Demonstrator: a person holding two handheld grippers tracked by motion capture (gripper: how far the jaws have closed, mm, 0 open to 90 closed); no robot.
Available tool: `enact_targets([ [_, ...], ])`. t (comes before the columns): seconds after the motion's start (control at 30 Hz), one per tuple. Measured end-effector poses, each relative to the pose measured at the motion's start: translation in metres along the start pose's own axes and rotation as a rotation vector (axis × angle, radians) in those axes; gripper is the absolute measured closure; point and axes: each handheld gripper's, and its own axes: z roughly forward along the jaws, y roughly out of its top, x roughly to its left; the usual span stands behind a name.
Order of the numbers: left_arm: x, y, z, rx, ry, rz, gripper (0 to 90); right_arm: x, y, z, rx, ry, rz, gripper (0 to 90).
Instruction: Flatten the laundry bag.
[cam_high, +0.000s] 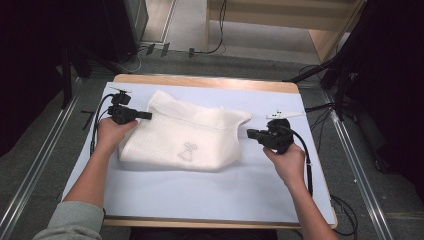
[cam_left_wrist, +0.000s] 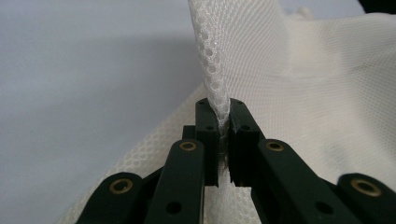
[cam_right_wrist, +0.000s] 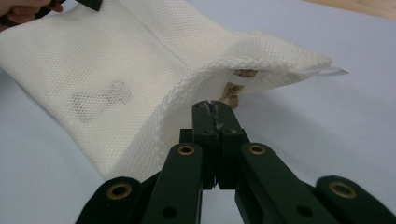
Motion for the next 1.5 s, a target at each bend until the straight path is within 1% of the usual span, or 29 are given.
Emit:
enact_targets([
  [0.03,-0.005,0.001,-0.003,-0.013,-0.010,0.016,86.7,-0.001,-0.001,-0.002,-0.004,-0.003,0.004,90.0],
  [0.1,-0.017,0.002,-0.010,-0.024,-0.015,0.050,86.7,-0.004,-0.002,-0.007,-0.014,-0.008,0.011,90.0],
  [0.17,-0.032,0.002,-0.016,-0.040,-0.028,0.092,86.7,-0.007,-0.003,-0.011,-0.022,-0.013,0.019,89.5],
  [0.23,-0.052,0.000,-0.019,-0.054,-0.052,0.147,86.6,-0.009,-0.005,-0.015,-0.028,-0.020,0.026,89.0],
  [0.33,-0.075,-0.006,-0.018,-0.043,-0.066,0.209,86.5,-0.009,-0.006,-0.020,-0.037,-0.027,0.026,88.3],
  [0.37,-0.082,-0.008,-0.017,-0.037,-0.076,0.227,86.4,-0.009,-0.006,-0.021,-0.041,-0.029,0.026,88.0],
  [0.43,-0.095,-0.014,-0.014,-0.029,-0.079,0.257,86.3,-0.007,-0.005,-0.023,-0.049,-0.032,0.019,87.3],
  [0.53,-0.112,-0.024,-0.008,0.003,-0.089,0.294,86.2,-0.002,-0.003,-0.023,-0.061,-0.028,0.009,85.1],
  [0.57,-0.116,-0.026,-0.006,0.010,-0.095,0.305,86.2,0.000,-0.002,-0.023,-0.061,-0.026,0.001,84.1],
  [0.73,-0.137,-0.044,0.010,0.072,-0.129,0.337,86.1,0.006,0.000,-0.017,-0.053,-0.017,-0.019,82.3],
  [0.83,-0.145,-0.054,0.019,0.102,-0.150,0.344,86.1,0.011,0.001,-0.013,-0.053,-0.005,-0.025,80.4],
  [0.87,-0.148,-0.057,0.021,0.113,-0.157,0.353,86.0,0.013,0.002,-0.012,-0.052,0.001,-0.026,79.5],
  [0.93,-0.154,-0.063,0.026,0.131,-0.162,0.365,85.8,0.018,0.003,-0.009,-0.047,0.006,-0.039,77.5],
  [1.03,-0.159,-0.072,0.033,0.146,-0.169,0.367,85.5,0.024,0.005,-0.005,-0.044,0.014,-0.065,76.4],
  [1.07,-0.161,-0.074,0.036,0.155,-0.165,0.372,85.4,0.025,0.006,-0.004,-0.043,0.016,-0.065,75.3],
  [1.1,-0.162,-0.077,0.038,0.162,-0.160,0.386,85.2,0.027,0.006,-0.002,-0.045,0.021,-0.069,74.8],
  [1.17,-0.165,-0.081,0.043,0.168,-0.148,0.393,85.0,0.029,0.007,0.001,-0.043,0.025,-0.071,73.3],
  [1.2,-0.166,-0.082,0.046,0.163,-0.153,0.389,84.8,0.030,0.007,0.002,-0.043,0.026,-0.074,72.7],
  [1.23,-0.166,-0.084,0.048,0.171,-0.157,0.389,84.6,0.031,0.008,0.004,-0.042,0.030,-0.073,72.3],
  [1.27,-0.167,-0.086,0.051,0.172,-0.153,0.386,84.0,0.032,0.008,0.006,-0.043,0.034,-0.076,71.2],
  [1.3,-0.168,-0.087,0.053,0.182,-0.145,0.394,83.6,0.033,0.009,0.007,-0.043,0.035,-0.076,69.9],
  [1.43,-0.168,-0.092,0.059,0.178,-0.131,0.393,80.3,0.040,0.008,0.017,-0.032,0.044,-0.100,65.3],
  [1.5,-0.166,-0.092,0.061,0.180,-0.142,0.380,79.5,0.045,0.008,0.023,-0.020,0.054,-0.107,63.1],
])
